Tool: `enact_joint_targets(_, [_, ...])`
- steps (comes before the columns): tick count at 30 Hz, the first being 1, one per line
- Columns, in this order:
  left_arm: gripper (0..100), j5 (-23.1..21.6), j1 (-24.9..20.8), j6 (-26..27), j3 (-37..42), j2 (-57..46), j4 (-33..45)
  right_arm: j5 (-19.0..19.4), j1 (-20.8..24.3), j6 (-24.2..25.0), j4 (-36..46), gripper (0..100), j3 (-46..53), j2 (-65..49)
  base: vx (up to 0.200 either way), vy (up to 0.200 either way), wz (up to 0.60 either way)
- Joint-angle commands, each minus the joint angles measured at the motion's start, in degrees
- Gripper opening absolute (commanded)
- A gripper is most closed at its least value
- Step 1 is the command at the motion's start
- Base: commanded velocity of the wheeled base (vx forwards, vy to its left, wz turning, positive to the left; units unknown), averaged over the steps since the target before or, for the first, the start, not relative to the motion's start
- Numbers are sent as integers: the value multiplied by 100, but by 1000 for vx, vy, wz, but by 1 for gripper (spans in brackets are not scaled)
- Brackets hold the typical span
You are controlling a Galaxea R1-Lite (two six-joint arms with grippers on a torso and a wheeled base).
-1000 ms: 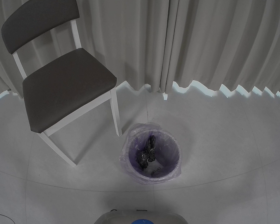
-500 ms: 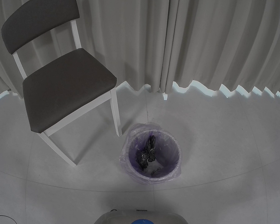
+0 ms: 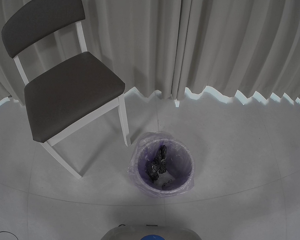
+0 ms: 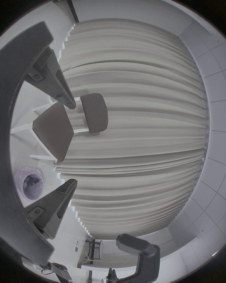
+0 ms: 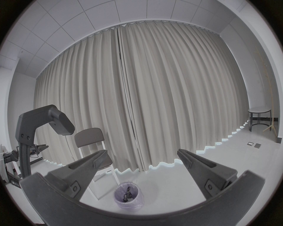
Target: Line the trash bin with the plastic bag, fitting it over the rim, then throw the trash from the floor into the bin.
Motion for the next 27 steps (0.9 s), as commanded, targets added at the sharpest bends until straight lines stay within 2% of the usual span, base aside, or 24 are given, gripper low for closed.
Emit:
enact_joint_targets(1, [100, -171, 152, -20, 394, -576, 6, 6, -5, -33, 3, 100, 3, -101, 0, 0, 0])
enact_joint_targets(4, [100, -171, 81, -231, 534, -673, 50, 15, -5, -51, 12, 100, 21, -101, 0, 0, 0])
enact_joint_targets(8, [100, -136, -24, -468, 561, -700, 480, 15, -5, -51, 38, 100, 74, -101, 0, 0, 0])
enact_joint_targets(11, [100, -145, 20, -486, 807, -866, 744, 15, -5, -60, 38, 100, 153, -101, 0, 0, 0])
enact_joint_targets(14, [100, -39, 29, -415, 1220, -875, 665, 15, -5, -95, 47, 100, 249, -101, 0, 0, 0])
enact_joint_targets(16, [100, 356, 29, -336, 1756, -875, 138, 6, -5, -200, 21, 100, 487, -101, 0, 0, 0])
enact_joint_targets(18, [100, 541, 29, -319, 2239, -875, -398, 15, -5, -288, -23, 100, 689, -101, 0, 0, 0])
enact_joint_targets(22, [100, 611, 29, -328, 3294, -875, -1743, 94, -5, -438, -375, 100, 1207, -101, 0, 0, 0])
enact_joint_targets(23, [100, 664, 29, -328, 3373, -875, -1884, 103, -5, -490, -638, 100, 1436, -101, 0, 0, 0])
enact_joint_targets(26, [100, 866, 29, -328, 3364, -875, -1506, 112, -5, -613, -1526, 100, 2051, -101, 0, 0, 0])
enact_joint_targets(27, [100, 875, 29, -328, 3364, -875, -1480, 112, -5, -613, -1579, 100, 2077, -101, 0, 0, 0])
